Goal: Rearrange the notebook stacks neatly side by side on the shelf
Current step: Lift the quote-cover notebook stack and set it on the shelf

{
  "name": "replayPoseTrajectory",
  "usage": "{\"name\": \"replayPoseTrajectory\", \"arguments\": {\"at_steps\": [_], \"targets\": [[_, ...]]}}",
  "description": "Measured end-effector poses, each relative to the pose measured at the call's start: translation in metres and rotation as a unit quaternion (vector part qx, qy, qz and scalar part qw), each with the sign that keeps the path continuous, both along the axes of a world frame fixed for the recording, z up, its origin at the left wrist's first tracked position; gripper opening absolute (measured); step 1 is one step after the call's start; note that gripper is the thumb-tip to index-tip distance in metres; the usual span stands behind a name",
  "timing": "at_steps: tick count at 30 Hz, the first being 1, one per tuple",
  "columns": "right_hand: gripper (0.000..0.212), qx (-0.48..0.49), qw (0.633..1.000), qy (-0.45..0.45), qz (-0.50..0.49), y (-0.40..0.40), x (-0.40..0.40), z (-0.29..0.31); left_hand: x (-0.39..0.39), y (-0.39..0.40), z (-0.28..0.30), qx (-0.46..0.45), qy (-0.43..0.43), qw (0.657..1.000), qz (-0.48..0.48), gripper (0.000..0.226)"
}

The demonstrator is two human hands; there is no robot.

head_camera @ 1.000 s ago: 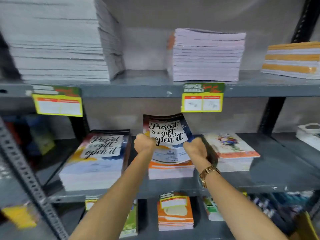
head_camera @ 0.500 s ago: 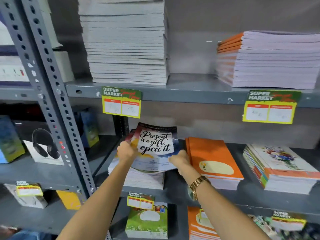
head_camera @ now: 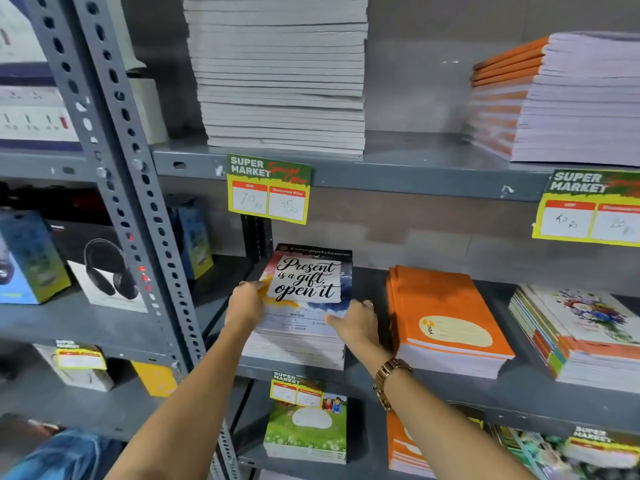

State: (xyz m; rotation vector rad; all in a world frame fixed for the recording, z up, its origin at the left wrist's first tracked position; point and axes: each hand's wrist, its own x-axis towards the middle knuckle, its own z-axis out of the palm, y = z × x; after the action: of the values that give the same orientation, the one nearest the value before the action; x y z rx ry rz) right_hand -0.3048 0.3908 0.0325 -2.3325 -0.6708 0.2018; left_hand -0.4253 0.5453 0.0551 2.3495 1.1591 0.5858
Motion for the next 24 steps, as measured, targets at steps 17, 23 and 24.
{"name": "replayPoseTrajectory", "arguments": {"at_steps": [17,23,24], "targets": [[0.050,-0.009,0.950,-0.193,0.244,-0.012,-0.006,-0.032,-0.035,0.004,-0.009,-0.034,0.068,0.981,-0.177,0.047],[0.051,-0.018,0.953,-0.175,0.245,-0.009,-0.005,-0.029,-0.035,0.006,-0.010,-0.023,0.077,0.982,-0.172,0.046],[0.051,-0.020,0.953,-0.176,0.245,-0.010,-0.005,-0.029,-0.035,0.006,-0.011,-0.020,0.080,0.982,-0.171,0.046]]}}
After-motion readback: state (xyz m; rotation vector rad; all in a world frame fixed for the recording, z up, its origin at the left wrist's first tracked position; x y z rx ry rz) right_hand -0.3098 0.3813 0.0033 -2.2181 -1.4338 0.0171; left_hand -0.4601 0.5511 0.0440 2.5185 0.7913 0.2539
